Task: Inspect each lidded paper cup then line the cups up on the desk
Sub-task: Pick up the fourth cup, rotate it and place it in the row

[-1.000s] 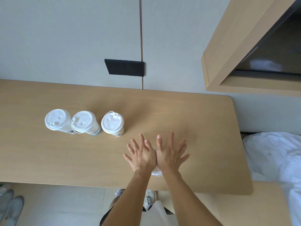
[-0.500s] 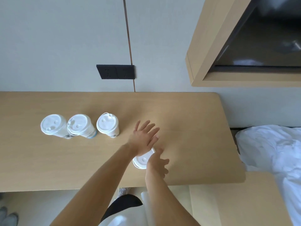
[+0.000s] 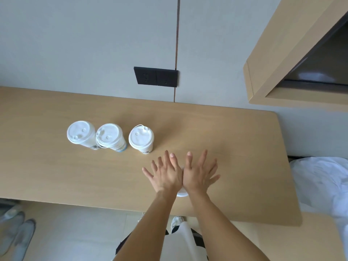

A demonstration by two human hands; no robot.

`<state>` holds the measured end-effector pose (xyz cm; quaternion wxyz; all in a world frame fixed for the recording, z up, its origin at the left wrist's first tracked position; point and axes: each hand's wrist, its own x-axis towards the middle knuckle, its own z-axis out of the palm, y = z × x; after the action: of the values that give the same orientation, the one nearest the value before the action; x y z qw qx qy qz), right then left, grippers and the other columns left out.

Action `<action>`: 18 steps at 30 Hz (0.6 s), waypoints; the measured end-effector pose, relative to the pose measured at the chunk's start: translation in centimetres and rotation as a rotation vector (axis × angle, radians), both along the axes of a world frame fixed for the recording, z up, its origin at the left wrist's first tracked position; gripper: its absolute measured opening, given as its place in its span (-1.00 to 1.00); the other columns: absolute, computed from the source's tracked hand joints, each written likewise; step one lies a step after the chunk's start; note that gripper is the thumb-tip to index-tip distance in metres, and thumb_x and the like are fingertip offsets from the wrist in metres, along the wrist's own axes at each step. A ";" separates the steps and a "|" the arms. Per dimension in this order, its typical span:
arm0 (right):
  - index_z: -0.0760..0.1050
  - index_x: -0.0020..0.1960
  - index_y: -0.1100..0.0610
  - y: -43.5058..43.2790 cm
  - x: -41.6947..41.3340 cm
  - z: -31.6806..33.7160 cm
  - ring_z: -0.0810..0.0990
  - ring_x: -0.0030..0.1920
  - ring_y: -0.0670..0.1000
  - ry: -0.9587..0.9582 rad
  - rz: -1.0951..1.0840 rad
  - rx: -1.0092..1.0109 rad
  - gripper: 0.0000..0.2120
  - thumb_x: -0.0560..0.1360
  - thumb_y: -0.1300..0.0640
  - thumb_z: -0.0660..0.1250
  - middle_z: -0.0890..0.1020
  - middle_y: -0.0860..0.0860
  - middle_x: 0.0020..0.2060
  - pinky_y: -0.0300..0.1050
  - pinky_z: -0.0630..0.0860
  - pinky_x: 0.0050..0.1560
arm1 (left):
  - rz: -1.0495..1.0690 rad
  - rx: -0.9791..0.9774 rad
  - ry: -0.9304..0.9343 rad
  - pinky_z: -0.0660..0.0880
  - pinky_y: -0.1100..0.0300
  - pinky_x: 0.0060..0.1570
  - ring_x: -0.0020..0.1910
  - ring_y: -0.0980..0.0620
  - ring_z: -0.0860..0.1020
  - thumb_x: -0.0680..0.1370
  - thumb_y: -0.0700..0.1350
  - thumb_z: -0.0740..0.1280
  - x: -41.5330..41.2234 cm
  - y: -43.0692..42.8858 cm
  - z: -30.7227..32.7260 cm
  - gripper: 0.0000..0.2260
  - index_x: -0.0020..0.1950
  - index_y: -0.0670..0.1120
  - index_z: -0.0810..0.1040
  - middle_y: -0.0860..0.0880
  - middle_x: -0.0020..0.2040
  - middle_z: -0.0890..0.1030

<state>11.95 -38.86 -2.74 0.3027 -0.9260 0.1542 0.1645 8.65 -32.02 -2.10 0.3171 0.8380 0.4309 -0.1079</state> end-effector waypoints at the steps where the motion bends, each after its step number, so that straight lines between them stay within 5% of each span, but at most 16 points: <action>1: 0.00 0.69 -0.07 0.1 0.0 0.0 -0.10 0.67 0.14 -0.002 0.006 -0.015 -0.29 0.64 -0.37 -0.03 0.01 0.25 0.66 0.37 -0.16 0.58 | -0.004 -0.004 -0.005 -0.17 -0.34 0.53 0.62 -0.13 0.16 0.65 0.19 -0.23 0.1 0.0 -0.1 -0.43 0.61 0.11 0.20 0.02 0.55 0.40; 10: 0.04 0.69 -0.08 0.6 -0.3 0.3 0.00 0.66 0.17 0.028 -0.102 -0.015 -0.35 0.67 -0.31 -0.06 0.10 0.23 0.65 0.36 -0.09 0.58 | -0.115 0.006 -0.074 -0.06 -0.24 0.57 0.64 -0.13 0.10 0.67 0.18 -0.21 0.8 0.8 0.2 -0.44 0.60 0.09 0.26 0.06 0.55 0.38; 15: 0.02 0.69 -0.05 2.1 -2.7 0.6 0.17 0.60 0.26 0.290 -0.540 0.220 -0.37 0.69 -0.27 -0.09 0.19 0.25 0.60 0.31 -0.01 0.59 | -0.658 0.159 -0.255 0.15 -0.10 0.55 0.64 -0.12 0.14 0.67 0.21 -0.07 2.9 3.8 0.4 -0.47 0.54 0.04 0.37 0.01 0.55 0.39; 18: 0.01 0.69 0.00 2.6 -3.6 1.0 0.23 0.56 0.30 0.376 -0.659 0.313 -0.35 0.69 -0.26 -0.05 0.23 0.28 0.56 0.29 0.08 0.58 | -0.944 0.329 -0.455 0.45 -0.21 0.33 0.48 -0.20 0.45 0.67 0.19 0.05 3.8 5.1 0.1 -0.51 0.33 -0.07 0.58 -0.07 0.33 0.60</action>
<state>8.34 -36.25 -1.77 0.4429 -0.7237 0.4682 0.2468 12.43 -26.95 -2.01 0.1841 0.9810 -0.0601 0.0145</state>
